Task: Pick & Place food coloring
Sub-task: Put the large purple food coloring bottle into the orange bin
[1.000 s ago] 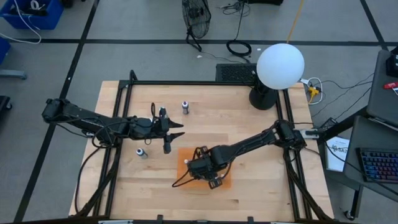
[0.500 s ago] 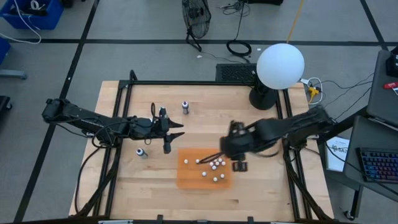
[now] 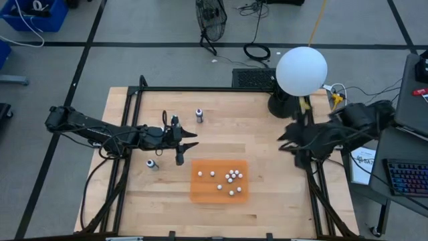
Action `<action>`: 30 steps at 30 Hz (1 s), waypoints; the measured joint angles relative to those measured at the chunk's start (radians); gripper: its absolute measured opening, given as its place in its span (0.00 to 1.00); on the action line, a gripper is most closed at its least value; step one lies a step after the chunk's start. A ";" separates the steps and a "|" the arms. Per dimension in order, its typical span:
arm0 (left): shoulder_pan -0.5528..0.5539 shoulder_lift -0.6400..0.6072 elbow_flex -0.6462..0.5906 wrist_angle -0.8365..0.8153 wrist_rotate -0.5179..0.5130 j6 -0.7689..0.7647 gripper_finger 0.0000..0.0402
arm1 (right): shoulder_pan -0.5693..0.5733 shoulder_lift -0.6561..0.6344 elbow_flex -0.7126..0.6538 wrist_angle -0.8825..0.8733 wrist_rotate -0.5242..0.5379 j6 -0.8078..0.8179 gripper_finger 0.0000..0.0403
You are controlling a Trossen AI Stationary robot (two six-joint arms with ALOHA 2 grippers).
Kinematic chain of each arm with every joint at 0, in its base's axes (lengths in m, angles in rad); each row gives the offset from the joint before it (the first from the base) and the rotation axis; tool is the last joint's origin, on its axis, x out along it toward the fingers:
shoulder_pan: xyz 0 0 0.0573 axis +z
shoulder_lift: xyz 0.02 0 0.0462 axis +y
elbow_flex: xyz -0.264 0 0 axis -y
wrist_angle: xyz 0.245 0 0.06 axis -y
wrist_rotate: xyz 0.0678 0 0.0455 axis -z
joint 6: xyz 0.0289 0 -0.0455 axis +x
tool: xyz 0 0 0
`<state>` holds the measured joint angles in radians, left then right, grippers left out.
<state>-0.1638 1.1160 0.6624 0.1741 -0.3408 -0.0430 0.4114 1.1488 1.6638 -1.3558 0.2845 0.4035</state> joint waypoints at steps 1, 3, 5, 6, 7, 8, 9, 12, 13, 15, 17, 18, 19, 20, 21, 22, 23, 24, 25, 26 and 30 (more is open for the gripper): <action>0.000 0.000 0.000 -0.003 0.000 0.000 0.36 | 0.004 -0.043 -0.046 0.004 0.041 0.008 0.36; 0.000 0.000 0.000 -0.014 0.000 0.000 0.36 | 0.010 -0.140 -0.159 0.029 0.115 0.045 0.36; 0.000 0.000 0.000 -0.024 0.000 0.000 0.36 | 0.010 -0.237 -0.287 0.078 0.168 0.086 0.36; 0.000 0.000 0.000 -0.025 0.000 0.000 0.36 | 0.010 -0.287 -0.359 0.117 0.189 0.092 0.36; 0.000 0.000 0.000 -0.025 0.000 0.000 0.36 | 0.010 -0.334 -0.435 0.167 0.211 0.091 0.36; 0.000 0.000 0.000 -0.026 0.000 0.000 0.36 | 0.009 -0.384 -0.515 0.230 0.231 0.081 0.36; 0.000 0.000 0.000 -0.026 0.000 0.000 0.36 | 0.009 -0.433 -0.597 0.314 0.252 0.070 0.36; 0.000 0.000 0.000 -0.026 0.000 0.000 0.36 | 0.008 -0.558 -0.839 0.652 0.297 -0.009 0.36; 0.000 0.000 0.000 -0.026 -0.001 0.000 0.36 | 0.008 -0.593 -0.916 0.784 0.295 -0.065 0.37; 0.000 0.000 0.000 -0.024 -0.001 0.001 0.36 | 0.007 -0.648 -1.061 1.042 0.287 -0.181 0.37; 0.000 0.000 0.000 -0.021 -0.001 0.001 0.36 | 0.003 -0.690 -1.179 1.273 0.262 -0.270 0.37; 0.000 0.000 0.000 -0.020 -0.001 0.001 0.36 | -0.006 -0.706 -1.223 1.364 0.250 -0.313 0.37; 0.000 0.000 0.000 -0.019 -0.001 0.001 0.36 | -0.019 -0.723 -1.258 1.435 0.232 -0.351 0.36; 0.000 0.000 0.000 -0.017 -0.001 0.001 0.36 | -0.033 -0.740 -1.284 1.480 0.211 -0.382 0.36; 0.000 0.000 0.000 -0.015 -0.001 0.001 0.36 | -0.051 -0.758 -1.303 1.502 0.187 -0.403 0.36; 0.000 0.000 0.000 -0.014 -0.001 0.001 0.36 | -0.073 -0.776 -1.316 1.507 0.168 -0.413 0.36; 0.000 0.000 0.000 -0.014 -0.001 0.000 0.36 | -0.097 -0.791 -1.319 1.504 0.151 -0.417 0.37; 0.000 0.000 0.000 -0.015 -0.001 -0.003 0.36 | -0.123 -0.805 -1.319 1.497 0.135 -0.416 0.37; 0.000 0.000 0.000 -0.015 -0.001 -0.005 0.36 | -0.149 -0.821 -1.319 1.485 0.110 -0.414 0.37; 0.000 0.000 0.000 -0.014 -0.001 -0.005 0.36 | -0.177 -0.834 -1.319 1.471 0.079 -0.414 0.37; 0.000 0.000 0.000 -0.015 -0.001 -0.009 0.36 | -0.283 -0.866 -1.319 1.414 -0.051 -0.411 0.37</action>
<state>-0.1638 1.1164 0.6624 0.1595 -0.3420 -0.0517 0.1281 0.2830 0.3447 0.0581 0.2336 -0.0073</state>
